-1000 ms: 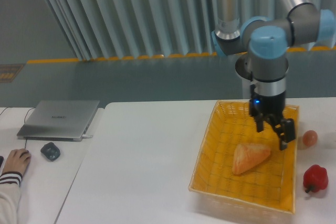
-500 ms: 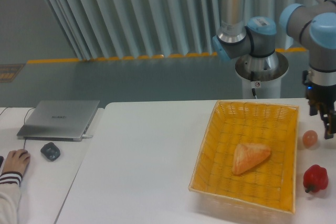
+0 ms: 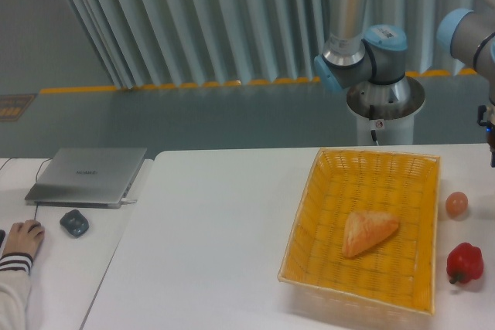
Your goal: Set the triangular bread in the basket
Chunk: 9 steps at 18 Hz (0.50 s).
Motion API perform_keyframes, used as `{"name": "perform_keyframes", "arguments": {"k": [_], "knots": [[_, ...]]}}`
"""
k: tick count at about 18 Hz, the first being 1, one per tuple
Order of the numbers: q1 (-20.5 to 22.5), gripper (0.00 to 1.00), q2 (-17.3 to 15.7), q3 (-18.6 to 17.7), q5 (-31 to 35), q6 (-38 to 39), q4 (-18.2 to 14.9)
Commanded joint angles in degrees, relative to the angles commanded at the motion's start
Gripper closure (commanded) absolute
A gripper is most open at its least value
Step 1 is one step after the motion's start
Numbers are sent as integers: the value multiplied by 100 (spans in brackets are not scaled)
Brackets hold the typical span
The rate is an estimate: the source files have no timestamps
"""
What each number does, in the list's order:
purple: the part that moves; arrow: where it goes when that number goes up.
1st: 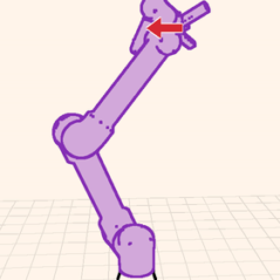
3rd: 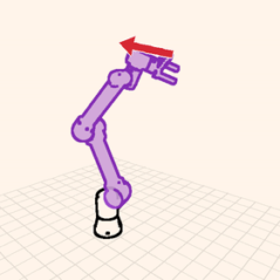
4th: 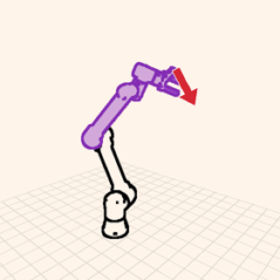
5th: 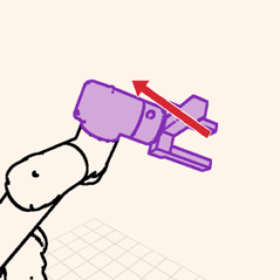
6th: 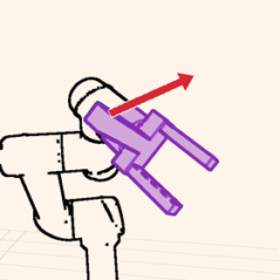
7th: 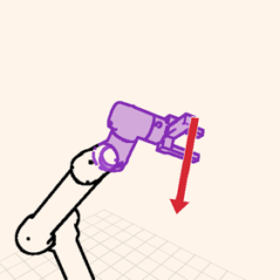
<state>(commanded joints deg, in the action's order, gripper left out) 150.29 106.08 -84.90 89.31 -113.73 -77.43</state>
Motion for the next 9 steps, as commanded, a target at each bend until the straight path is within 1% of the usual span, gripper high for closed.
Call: {"name": "perform_keyframes", "arguments": {"k": [9], "knots": [[0,0,18,-26,-106,-26,-9]]}}
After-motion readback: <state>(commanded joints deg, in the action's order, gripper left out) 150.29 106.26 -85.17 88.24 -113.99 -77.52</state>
